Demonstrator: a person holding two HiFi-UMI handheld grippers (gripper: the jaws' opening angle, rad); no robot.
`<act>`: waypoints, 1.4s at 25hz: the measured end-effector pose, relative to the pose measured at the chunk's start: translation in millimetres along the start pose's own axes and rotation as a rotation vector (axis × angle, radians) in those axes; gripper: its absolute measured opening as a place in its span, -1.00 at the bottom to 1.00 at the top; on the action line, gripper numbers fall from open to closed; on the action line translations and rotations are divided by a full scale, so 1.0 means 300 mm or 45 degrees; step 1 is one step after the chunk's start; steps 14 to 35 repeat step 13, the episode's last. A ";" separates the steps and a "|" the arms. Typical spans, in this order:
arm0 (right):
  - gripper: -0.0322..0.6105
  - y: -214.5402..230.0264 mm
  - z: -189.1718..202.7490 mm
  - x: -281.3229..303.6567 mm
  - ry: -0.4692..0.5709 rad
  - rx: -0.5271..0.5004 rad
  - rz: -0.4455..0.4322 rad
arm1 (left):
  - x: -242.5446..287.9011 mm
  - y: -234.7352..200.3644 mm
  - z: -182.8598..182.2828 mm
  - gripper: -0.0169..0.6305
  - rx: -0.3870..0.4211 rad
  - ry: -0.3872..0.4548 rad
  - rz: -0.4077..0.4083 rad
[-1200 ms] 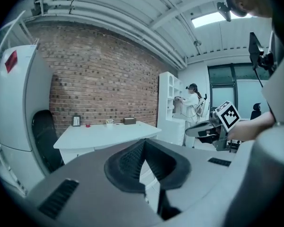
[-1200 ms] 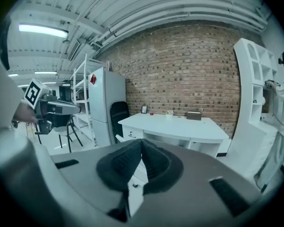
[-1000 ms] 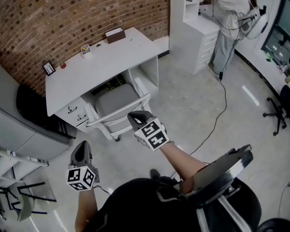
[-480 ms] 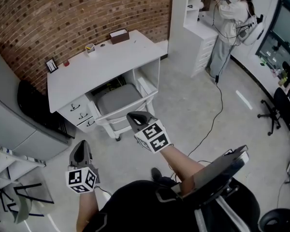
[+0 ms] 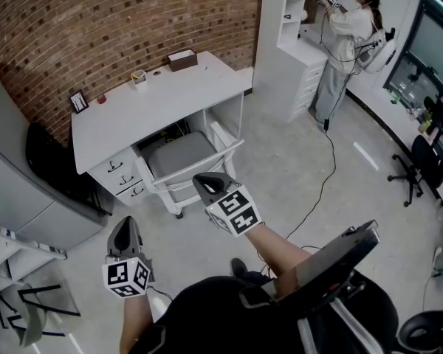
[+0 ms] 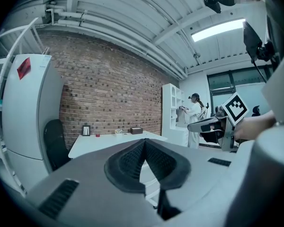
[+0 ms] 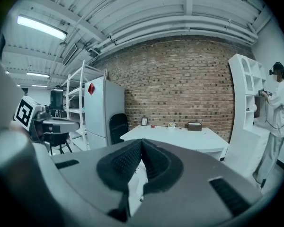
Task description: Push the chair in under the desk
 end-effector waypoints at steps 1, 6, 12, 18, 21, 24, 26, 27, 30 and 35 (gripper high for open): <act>-0.88 -0.001 -0.002 0.003 -0.002 -0.003 0.003 | 0.000 -0.003 0.001 -0.92 -0.002 0.002 -0.001; -0.88 0.001 -0.009 0.018 -0.005 -0.011 0.011 | 0.010 -0.017 0.003 -0.92 -0.012 0.001 -0.004; -0.88 0.011 -0.013 0.026 -0.010 -0.015 0.010 | 0.020 -0.015 -0.001 -0.92 -0.009 0.004 -0.003; -0.88 0.013 -0.014 0.025 -0.012 -0.015 0.011 | 0.020 -0.012 -0.002 -0.92 -0.009 0.004 -0.002; -0.88 0.013 -0.014 0.025 -0.012 -0.015 0.011 | 0.020 -0.012 -0.002 -0.92 -0.009 0.004 -0.002; -0.88 0.013 -0.014 0.025 -0.012 -0.015 0.011 | 0.020 -0.012 -0.002 -0.92 -0.009 0.004 -0.002; -0.88 0.013 -0.014 0.025 -0.012 -0.015 0.011 | 0.020 -0.012 -0.002 -0.92 -0.009 0.004 -0.002; -0.88 0.013 -0.014 0.025 -0.012 -0.015 0.011 | 0.020 -0.012 -0.002 -0.92 -0.009 0.004 -0.002; -0.88 0.013 -0.014 0.025 -0.012 -0.015 0.011 | 0.020 -0.012 -0.002 -0.92 -0.009 0.004 -0.002; -0.88 0.013 -0.014 0.025 -0.012 -0.015 0.011 | 0.020 -0.012 -0.002 -0.92 -0.009 0.004 -0.002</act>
Point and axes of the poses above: the fingertips, and each gripper's own axes: x forward along the fingers, y to its right, z out of its underside, the point moved 10 cm from there along -x, backward along the fingers, and after that the axes turned 14 degrees about -z, right-handed, at the moved point
